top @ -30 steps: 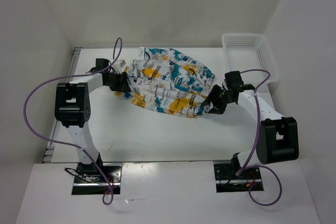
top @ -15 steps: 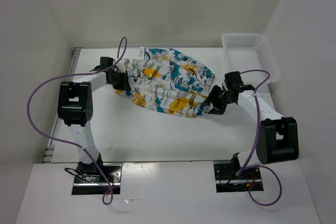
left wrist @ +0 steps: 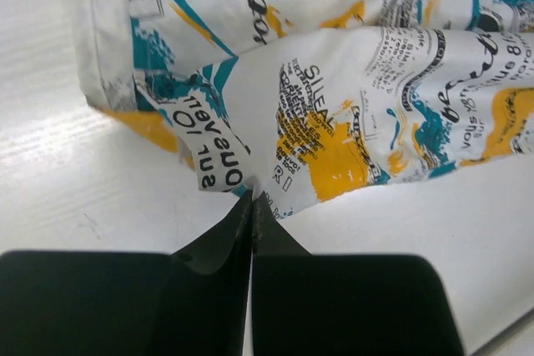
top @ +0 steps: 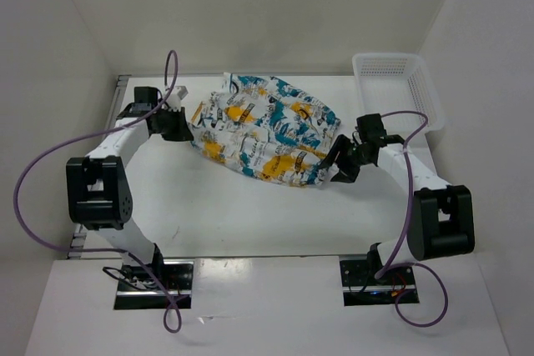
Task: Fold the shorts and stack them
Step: Flatten the shorts out, then fold the shorts
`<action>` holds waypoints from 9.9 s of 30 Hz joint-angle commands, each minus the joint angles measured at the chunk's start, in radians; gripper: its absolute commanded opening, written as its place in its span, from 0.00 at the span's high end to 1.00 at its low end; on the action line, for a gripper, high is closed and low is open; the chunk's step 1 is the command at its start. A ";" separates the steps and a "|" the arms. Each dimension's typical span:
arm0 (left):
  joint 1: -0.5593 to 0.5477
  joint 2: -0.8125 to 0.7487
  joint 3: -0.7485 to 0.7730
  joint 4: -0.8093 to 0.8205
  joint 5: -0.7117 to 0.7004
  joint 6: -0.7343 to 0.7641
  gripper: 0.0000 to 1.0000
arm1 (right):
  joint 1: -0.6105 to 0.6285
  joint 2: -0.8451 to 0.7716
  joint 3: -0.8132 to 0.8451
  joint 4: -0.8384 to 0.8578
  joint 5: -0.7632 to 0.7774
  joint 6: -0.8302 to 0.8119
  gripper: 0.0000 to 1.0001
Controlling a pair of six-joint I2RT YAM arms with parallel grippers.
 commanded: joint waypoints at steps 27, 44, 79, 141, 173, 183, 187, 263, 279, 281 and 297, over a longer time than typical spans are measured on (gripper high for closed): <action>0.000 -0.167 -0.139 -0.163 0.056 0.005 1.00 | 0.038 0.119 -0.240 0.428 -0.065 0.282 0.40; 0.000 -0.167 -0.128 -0.172 0.084 0.005 1.00 | 0.038 -0.194 -0.495 0.604 0.079 0.606 0.35; 0.137 -0.222 -0.004 -0.238 0.122 0.005 1.00 | 0.064 -0.142 -0.208 0.466 0.453 0.494 1.00; -0.061 -0.110 -0.210 -0.218 0.139 0.005 1.00 | -0.120 -0.406 -0.366 0.095 0.165 0.327 0.97; 0.071 -0.316 -0.488 -0.124 0.196 0.005 0.15 | -0.120 -0.601 -0.504 0.092 0.119 0.416 0.30; 0.042 -0.206 -0.479 0.029 0.178 0.005 0.23 | -0.120 -0.560 -0.504 0.130 0.109 0.405 0.29; 0.032 -0.179 -0.502 0.081 0.167 0.005 0.35 | -0.120 -0.559 -0.513 0.140 0.109 0.405 0.29; 0.333 -0.399 0.697 0.019 0.233 0.005 1.00 | 0.022 -0.236 0.988 -0.172 0.309 -0.115 1.00; 0.333 -0.403 1.185 -0.138 0.075 0.005 1.00 | 0.084 -0.415 1.213 -0.408 0.364 -0.084 1.00; 0.333 -0.394 1.185 -0.149 0.075 0.005 1.00 | 0.096 -0.459 1.112 -0.397 0.393 -0.047 1.00; 0.333 -0.201 0.604 0.083 0.207 0.005 1.00 | 0.096 -0.238 0.439 0.064 0.364 0.026 1.00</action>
